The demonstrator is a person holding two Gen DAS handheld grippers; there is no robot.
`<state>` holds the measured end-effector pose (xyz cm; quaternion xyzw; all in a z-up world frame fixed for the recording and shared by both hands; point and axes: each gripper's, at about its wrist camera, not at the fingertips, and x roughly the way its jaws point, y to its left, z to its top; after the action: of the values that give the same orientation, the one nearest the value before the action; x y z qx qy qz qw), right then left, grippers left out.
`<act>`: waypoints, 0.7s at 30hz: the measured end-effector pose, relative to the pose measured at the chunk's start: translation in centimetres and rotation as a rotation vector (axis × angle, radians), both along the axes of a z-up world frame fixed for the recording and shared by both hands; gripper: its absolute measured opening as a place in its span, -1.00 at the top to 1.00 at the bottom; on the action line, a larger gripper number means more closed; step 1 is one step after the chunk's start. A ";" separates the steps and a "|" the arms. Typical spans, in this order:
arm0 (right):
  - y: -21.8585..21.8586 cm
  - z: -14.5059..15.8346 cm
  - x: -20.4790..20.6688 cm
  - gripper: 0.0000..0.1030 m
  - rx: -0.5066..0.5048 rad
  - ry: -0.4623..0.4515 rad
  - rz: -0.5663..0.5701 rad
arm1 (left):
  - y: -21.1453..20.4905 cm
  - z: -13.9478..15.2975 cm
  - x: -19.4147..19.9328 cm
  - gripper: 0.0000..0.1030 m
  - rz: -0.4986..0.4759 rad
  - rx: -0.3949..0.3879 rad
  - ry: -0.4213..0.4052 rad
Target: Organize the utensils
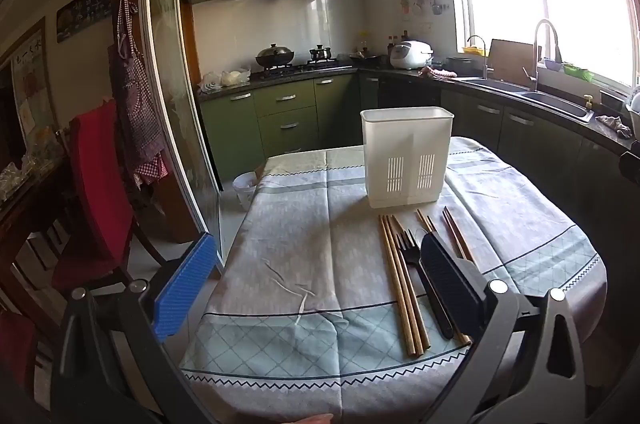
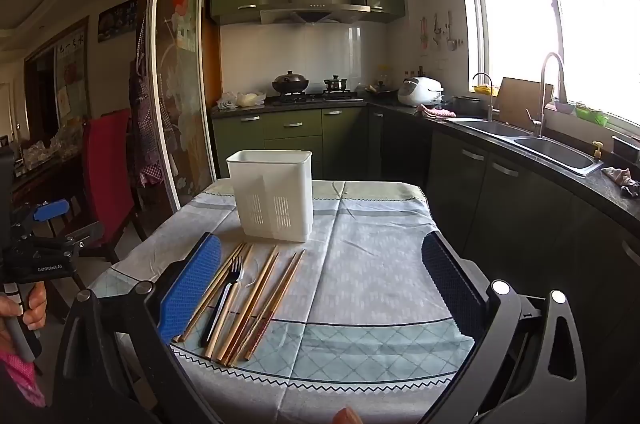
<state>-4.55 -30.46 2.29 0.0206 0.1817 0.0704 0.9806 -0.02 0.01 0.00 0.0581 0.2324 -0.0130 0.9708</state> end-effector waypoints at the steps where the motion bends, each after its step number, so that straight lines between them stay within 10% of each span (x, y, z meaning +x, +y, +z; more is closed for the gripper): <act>1: 0.0 0.0 0.0 -0.93 0.001 0.004 0.000 | 0.0 0.0 0.0 -0.89 -0.001 -0.003 -0.001; 21: 0.1 0.0 0.0 -0.93 -0.004 0.002 -0.003 | 0.8 -0.6 0.1 -0.89 0.005 -0.011 0.018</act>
<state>-4.53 -30.33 2.31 0.0190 0.1825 0.0686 0.9806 0.09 0.79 -0.61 0.0520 0.2415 -0.0123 0.9689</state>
